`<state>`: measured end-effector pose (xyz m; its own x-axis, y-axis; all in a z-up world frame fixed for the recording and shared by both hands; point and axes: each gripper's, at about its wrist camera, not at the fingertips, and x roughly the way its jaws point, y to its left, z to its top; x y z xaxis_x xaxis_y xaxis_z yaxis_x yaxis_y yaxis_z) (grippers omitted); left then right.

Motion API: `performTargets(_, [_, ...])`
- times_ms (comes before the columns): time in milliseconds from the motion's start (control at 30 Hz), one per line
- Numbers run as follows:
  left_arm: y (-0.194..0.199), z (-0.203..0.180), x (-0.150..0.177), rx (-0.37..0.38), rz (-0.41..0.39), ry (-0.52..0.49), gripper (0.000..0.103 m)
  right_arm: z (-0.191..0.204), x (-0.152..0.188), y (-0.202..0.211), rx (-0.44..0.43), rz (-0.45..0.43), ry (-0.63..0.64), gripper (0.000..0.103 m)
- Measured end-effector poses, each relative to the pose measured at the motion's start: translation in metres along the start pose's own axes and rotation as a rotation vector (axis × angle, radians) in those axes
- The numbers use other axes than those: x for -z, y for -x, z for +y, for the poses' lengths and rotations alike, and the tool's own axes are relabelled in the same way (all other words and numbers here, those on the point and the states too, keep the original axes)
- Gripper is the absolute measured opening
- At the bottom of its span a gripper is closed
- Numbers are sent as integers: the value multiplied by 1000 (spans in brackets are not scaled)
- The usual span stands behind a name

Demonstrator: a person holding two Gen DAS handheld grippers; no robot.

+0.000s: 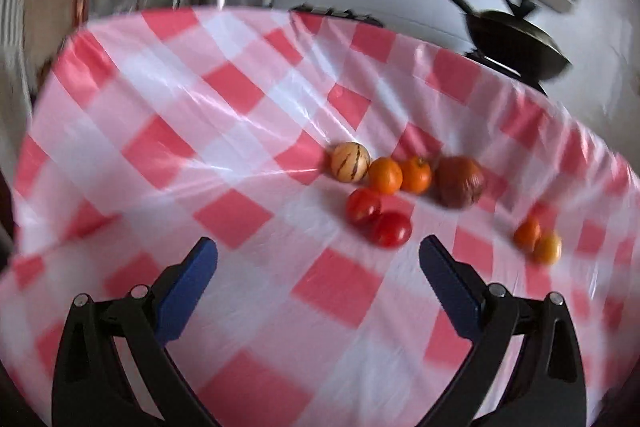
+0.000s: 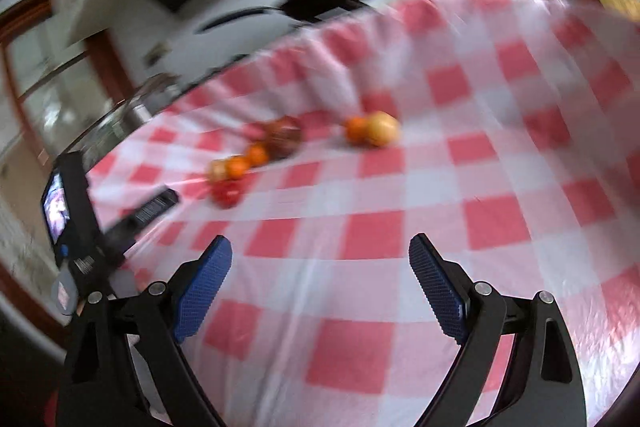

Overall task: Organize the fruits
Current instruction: 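Move both open tools back over the fruits on the table, then grasp the yellow grapefruit with the right tool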

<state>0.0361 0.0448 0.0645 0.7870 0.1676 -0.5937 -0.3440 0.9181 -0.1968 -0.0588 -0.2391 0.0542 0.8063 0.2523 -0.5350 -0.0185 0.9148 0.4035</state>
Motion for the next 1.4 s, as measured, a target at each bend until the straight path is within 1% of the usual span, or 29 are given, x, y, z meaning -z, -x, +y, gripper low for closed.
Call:
performTargets(100, [-21,-3,-11,7,13,88,101,-17,-4,-15,37,34,-61,88])
performTargets(167, [-30,1,-11,38,21,122,101,-21,-10,-25,66,38,-55,88])
performTargets(233, [-36,9,-10,65,40,125,101,-24,-20,-38,129,41,-22,88])
performTargets(267, [-36,16,-10,75,28,113,101,-27,-29,-52,168,55,-3,88])
performTargets(333, [-34,28,-10,43,6,123,101,-32,-42,-72,204,64,6,88])
performTargets(400, [-35,43,-9,41,7,195,101,-37,-56,-102,217,93,23,88])
performTargets(433, [-38,49,-7,45,18,234,101,-37,-63,-115,223,105,37,88])
performTargets(500, [-46,52,-7,56,54,255,101,-33,-78,-146,235,144,90,88])
performTargets(533, [-49,51,-7,55,68,249,101,-31,-82,-155,235,156,118,88])
performTargets(567, [-51,49,-7,50,74,242,101,-26,-88,-169,244,174,174,87])
performTargets(633, [-51,43,-6,48,70,214,101,-19,-95,-186,253,199,254,83])
performTargets(700, [-52,36,-5,48,75,176,101,-16,-103,-200,232,216,310,81])
performTargets(767, [-52,30,-4,56,76,150,101,-17,-109,-210,207,236,328,79])
performTargets(833, [-54,22,-2,73,88,107,101,-21,-111,-220,185,273,330,64])
performTargets(867, [-55,15,-1,78,91,71,101,-21,-111,-219,183,267,332,58])
performTargets(900, [-54,10,-1,80,88,46,101,-20,-110,-215,171,257,341,46])
performTargets(933, [-54,5,0,82,83,22,101,-19,-107,-209,167,245,348,46])
performTargets(1033, [-52,-6,3,93,81,-47,101,-16,-97,-189,155,200,315,46])
performTargets(1067, [-51,-8,4,91,78,-57,101,-13,-94,-182,137,187,300,46])
performTargets(1167, [-50,-9,4,95,77,-59,101,-4,-82,-160,47,126,221,46])
performTargets(1267, [-50,-7,4,110,81,-51,101,-5,-77,-153,-22,76,130,46])
performTargets(1300, [-50,-9,4,113,86,-59,101,-8,-79,-155,-47,74,85,46])
performTargets(1400, [-53,-17,5,111,95,-97,101,-20,-81,-151,-69,55,24,46])
